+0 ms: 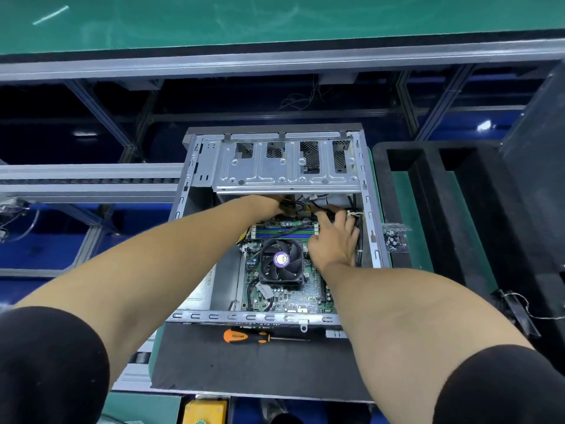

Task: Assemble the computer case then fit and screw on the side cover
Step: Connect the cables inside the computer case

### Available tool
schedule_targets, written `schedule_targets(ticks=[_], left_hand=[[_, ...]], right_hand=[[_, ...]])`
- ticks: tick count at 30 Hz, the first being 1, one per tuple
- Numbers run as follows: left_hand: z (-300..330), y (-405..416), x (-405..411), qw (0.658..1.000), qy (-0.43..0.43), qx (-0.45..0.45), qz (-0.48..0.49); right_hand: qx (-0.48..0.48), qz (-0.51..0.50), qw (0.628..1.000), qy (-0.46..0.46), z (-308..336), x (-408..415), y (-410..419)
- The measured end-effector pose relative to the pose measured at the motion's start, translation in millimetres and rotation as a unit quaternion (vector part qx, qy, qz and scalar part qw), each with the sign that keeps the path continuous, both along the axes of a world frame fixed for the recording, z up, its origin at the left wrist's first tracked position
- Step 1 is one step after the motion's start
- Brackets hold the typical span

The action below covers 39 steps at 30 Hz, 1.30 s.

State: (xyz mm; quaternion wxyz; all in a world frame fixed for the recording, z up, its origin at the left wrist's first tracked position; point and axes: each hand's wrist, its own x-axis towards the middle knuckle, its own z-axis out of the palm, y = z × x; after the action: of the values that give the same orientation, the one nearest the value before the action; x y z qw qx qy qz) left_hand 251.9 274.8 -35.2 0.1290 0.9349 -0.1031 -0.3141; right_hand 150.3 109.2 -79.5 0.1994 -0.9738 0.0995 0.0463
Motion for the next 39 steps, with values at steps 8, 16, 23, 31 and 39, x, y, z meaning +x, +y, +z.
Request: schedule_targets(ticks=[8,16,23,31,39], left_hand=[[7.1,-7.3,3.3,0.994,0.068,0.076,0.033],[13.4,-10.7,-18.7,0.996,0.03,0.038,0.071],[20.3,5.7,-60.1,0.979,-0.156,0.126,-0.028],[34.0,2.6,-60.1,0.974,-0.148,0.149,-0.083],[37.9,2.2,-68.2,0.991,-0.13,-0.032,0.019]], right_hand=[[0.0,0.004,1.0,0.003,0.9,0.2,-0.4],[0.005,-0.003,1.0,-0.001,3.0,-0.7,0.4],[0.037,-0.008,0.999,0.017,22.0,-3.4,2.3],[0.058,0.001,0.998,0.031,53.4,-0.7,2.5],[0.329,-0.16,0.93,-0.018,68.7,9.5,16.0]])
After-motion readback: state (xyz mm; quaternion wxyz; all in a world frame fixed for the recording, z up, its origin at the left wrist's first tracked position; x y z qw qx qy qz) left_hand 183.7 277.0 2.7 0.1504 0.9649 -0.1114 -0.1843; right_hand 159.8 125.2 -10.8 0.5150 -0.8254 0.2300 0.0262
